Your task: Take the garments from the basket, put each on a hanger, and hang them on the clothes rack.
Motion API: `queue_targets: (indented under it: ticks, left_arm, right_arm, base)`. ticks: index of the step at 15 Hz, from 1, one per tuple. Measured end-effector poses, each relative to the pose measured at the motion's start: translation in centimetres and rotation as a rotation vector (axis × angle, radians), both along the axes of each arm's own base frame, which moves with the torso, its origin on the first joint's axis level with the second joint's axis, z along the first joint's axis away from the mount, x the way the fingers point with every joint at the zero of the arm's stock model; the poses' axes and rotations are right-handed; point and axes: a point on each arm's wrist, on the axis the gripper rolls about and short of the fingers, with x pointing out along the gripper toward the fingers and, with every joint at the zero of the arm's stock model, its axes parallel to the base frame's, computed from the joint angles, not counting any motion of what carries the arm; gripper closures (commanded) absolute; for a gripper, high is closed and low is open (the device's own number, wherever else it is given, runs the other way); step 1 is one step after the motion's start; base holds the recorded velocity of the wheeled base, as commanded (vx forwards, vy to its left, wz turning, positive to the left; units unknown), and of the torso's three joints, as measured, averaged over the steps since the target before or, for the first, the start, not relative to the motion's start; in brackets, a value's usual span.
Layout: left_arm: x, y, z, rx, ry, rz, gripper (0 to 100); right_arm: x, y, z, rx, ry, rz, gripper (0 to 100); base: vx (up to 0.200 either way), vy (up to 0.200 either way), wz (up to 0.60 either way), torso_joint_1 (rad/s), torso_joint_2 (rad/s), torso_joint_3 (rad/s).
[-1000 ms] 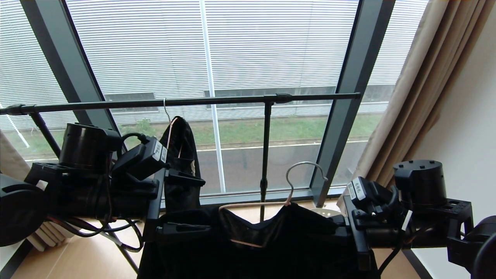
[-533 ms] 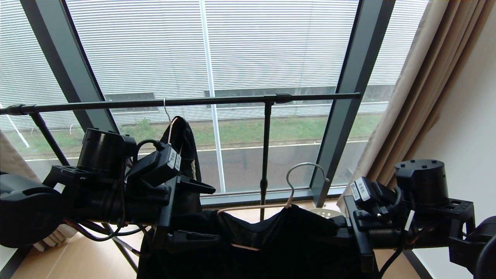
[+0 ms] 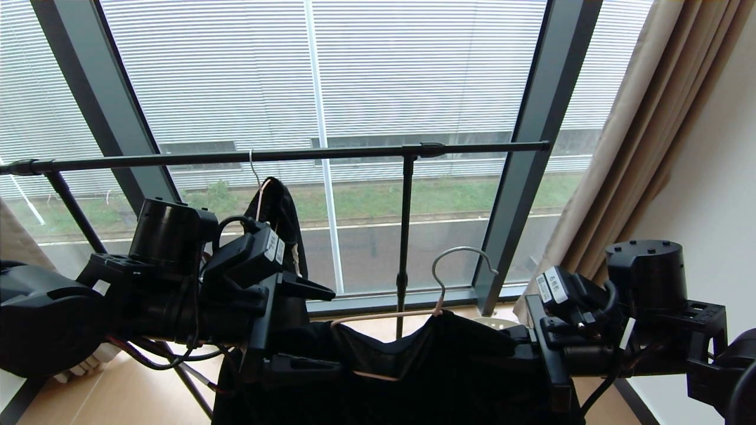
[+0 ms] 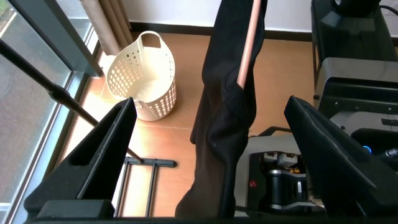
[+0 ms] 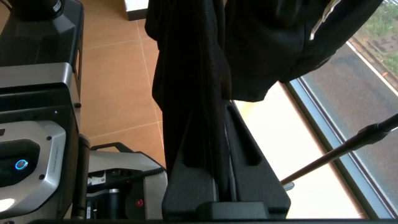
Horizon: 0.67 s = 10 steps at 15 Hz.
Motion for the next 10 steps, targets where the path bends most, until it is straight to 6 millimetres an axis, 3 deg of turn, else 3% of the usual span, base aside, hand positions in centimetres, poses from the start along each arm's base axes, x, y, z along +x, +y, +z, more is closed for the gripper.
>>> queue_targets:
  ticks: [10]
  left_arm:
    - [-0.14, 0.38, -0.21, -0.017, 0.016, -0.014, 100]
  right_arm:
    - [0.57, 0.1, 0.29, 0.016, 0.029, -0.023, 100]
  base:
    - [0.0, 0.0, 0.0, 0.0, 0.0, 0.0]
